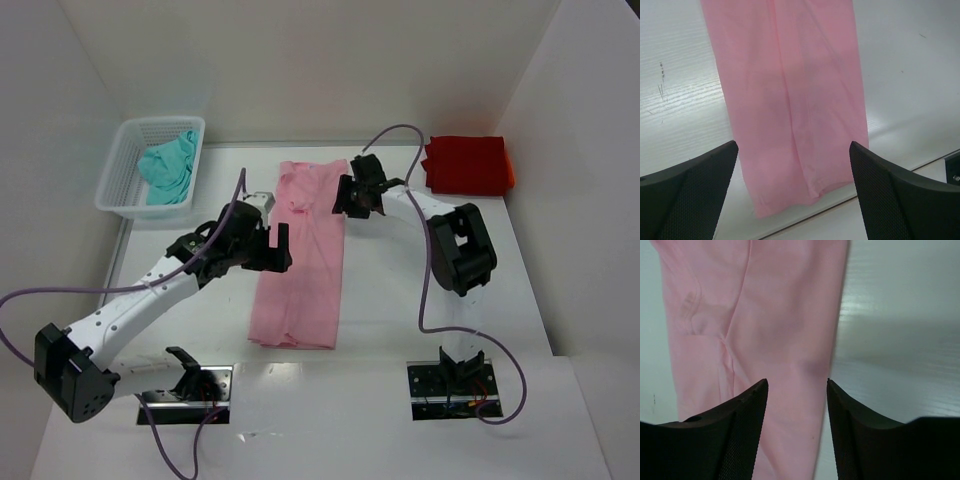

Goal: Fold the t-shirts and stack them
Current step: Rotate the tshirt 90 degrees

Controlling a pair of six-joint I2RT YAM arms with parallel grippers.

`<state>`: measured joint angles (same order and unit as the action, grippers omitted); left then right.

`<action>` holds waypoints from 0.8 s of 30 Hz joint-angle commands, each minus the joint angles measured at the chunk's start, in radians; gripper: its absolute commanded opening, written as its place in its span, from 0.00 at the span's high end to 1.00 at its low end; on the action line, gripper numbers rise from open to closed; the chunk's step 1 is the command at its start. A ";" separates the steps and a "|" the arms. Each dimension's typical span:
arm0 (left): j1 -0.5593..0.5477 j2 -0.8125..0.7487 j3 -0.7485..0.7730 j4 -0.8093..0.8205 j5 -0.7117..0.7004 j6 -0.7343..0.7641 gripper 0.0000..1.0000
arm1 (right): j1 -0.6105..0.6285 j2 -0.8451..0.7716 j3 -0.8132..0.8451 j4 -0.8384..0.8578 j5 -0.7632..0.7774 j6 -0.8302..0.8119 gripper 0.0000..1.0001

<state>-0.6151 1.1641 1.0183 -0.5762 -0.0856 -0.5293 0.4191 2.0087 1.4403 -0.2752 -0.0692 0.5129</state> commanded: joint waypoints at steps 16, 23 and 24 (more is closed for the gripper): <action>0.044 0.031 -0.011 -0.010 0.004 -0.018 0.00 | 0.020 0.297 0.385 -0.099 0.089 -0.034 0.50; 0.086 0.061 -0.001 -0.010 0.024 0.011 0.00 | 0.020 0.363 0.468 -0.146 0.137 -0.063 0.50; 0.086 0.062 -0.001 -0.010 0.035 0.011 0.00 | 0.020 0.363 0.486 -0.156 0.137 -0.073 0.50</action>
<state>-0.5423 1.2194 1.0058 -0.5850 -0.0750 -0.5446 0.4297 2.3394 1.8603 -0.3874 0.0196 0.4732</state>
